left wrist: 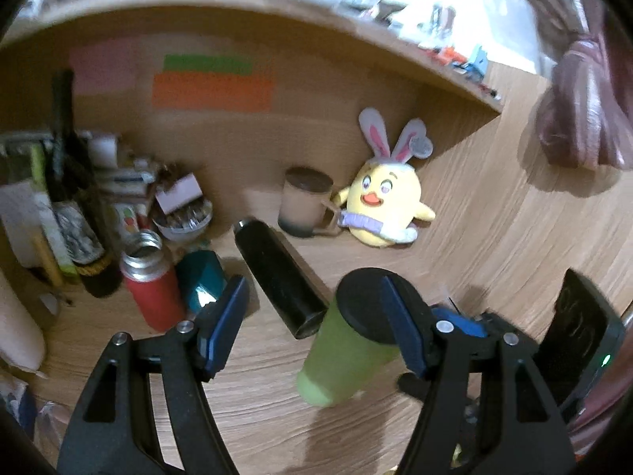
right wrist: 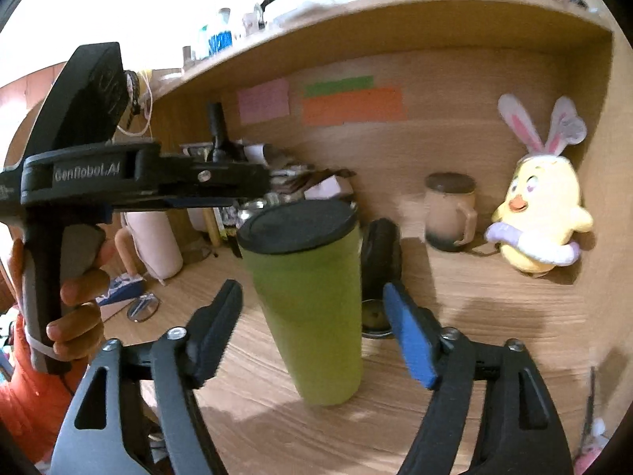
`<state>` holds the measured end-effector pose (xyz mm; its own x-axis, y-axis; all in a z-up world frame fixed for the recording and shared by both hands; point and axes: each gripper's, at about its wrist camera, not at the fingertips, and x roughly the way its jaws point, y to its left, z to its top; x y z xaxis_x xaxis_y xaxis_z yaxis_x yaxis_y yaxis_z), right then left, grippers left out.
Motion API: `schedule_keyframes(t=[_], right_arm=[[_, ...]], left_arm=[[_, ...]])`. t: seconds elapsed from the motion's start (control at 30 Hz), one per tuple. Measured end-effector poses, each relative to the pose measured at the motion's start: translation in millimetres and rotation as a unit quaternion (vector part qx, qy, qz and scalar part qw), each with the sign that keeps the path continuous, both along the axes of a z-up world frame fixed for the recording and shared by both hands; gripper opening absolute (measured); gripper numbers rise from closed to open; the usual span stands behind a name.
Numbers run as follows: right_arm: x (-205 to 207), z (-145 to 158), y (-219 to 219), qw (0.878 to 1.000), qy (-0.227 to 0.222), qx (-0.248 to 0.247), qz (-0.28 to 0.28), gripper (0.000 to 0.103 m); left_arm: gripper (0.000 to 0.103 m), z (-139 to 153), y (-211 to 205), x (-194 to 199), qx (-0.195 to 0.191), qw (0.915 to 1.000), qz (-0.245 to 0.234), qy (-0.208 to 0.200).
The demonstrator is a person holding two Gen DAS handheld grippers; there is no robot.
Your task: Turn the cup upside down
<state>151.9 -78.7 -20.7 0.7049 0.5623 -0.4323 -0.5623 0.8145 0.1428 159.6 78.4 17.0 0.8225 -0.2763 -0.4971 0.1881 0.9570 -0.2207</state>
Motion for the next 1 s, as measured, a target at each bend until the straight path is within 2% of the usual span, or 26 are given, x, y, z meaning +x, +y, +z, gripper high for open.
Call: schedule_keyframes(t=[0.2,0.23,0.33,0.4,0.7,0.83,1.0], right_arm=[[-35.1,23.8,-24.8,0.999,-0.047,0.004,-0.026,0.089],[-41.5,27.0,-28.7,0.998,-0.053,0.006,-0.031,0.093],[-59.8,34.8,-37.0,0.996,-0.072,0.010,-0.048,0.103],[-71.5,38.4,-41.4,0.995,-0.083,0.010,-0.056,0.103],[-110.2,40.4,-51.2,0.991,-0.104,0.007,-0.080,0.103],[-124.3,39.8,-54.9,0.991,-0.105,0.014,-0.084,0.103],[-136.8,39.5,-57.0,0.990,-0.109,0.013,-0.093,0.103]], left_arm=[[0.086,1.9,-8.0,-54.6,0.043,0.9964,0.037,-0.064],[0.091,1.1,-9.1,-62.3,0.047,0.9954,0.044,-0.071],[0.098,-3.5,-15.0,-88.7,0.058,0.9918,0.065,-0.094],[0.101,-6.9,-19.5,-102.6,0.061,0.9901,0.073,-0.102],[0.103,-23.8,-37.1,-151.3,0.082,0.9818,0.109,-0.132],[0.103,-25.6,-39.6,-165.8,0.074,0.9821,0.104,-0.138],[0.103,-28.6,-46.3,-175.6,0.083,0.9810,0.100,-0.144]])
